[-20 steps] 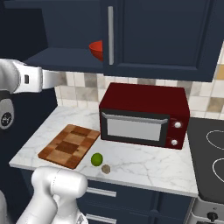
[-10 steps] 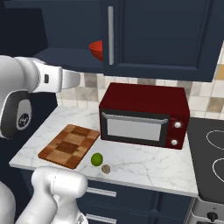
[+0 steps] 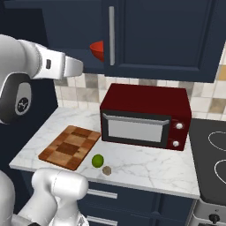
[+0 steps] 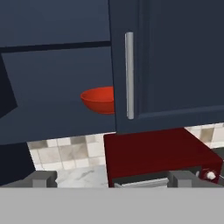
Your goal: Open the cabinet. Place the bowl and condiment on the counter. Then place the lime and garlic on the cutting board.
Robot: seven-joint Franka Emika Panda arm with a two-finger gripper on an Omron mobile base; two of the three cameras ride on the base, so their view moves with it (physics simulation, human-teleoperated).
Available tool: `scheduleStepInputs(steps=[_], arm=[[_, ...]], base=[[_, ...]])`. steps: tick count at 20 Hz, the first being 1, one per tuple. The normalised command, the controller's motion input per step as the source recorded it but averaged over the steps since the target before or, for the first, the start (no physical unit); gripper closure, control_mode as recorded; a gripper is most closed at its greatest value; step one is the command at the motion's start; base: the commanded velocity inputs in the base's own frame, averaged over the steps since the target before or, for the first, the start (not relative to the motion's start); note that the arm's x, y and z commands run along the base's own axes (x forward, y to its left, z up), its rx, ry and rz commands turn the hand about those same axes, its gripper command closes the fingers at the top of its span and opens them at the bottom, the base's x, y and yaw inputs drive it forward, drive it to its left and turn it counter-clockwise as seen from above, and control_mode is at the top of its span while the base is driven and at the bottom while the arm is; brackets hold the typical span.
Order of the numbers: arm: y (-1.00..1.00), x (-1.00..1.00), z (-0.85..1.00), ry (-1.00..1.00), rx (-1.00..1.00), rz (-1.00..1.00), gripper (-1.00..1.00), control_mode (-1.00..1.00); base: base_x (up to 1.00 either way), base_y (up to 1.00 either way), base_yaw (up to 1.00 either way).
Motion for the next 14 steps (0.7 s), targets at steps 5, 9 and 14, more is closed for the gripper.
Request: scheduleStepInputs(steps=[5,9,14], arm=[[-0.09,0.00,0.04,0.01,0.03,0.00,-1.00,-1.00],[-0.09,0.08,0.01,0.03,0.04,0.00,-1.00,-1.00],[-0.15,0.18,0.00,0.05,0.04,0.00,-1.00,-1.00]], base=[[0.00,0.00,0.00],[0.00,0.00,0.00],[0.00,0.00,0.00]])
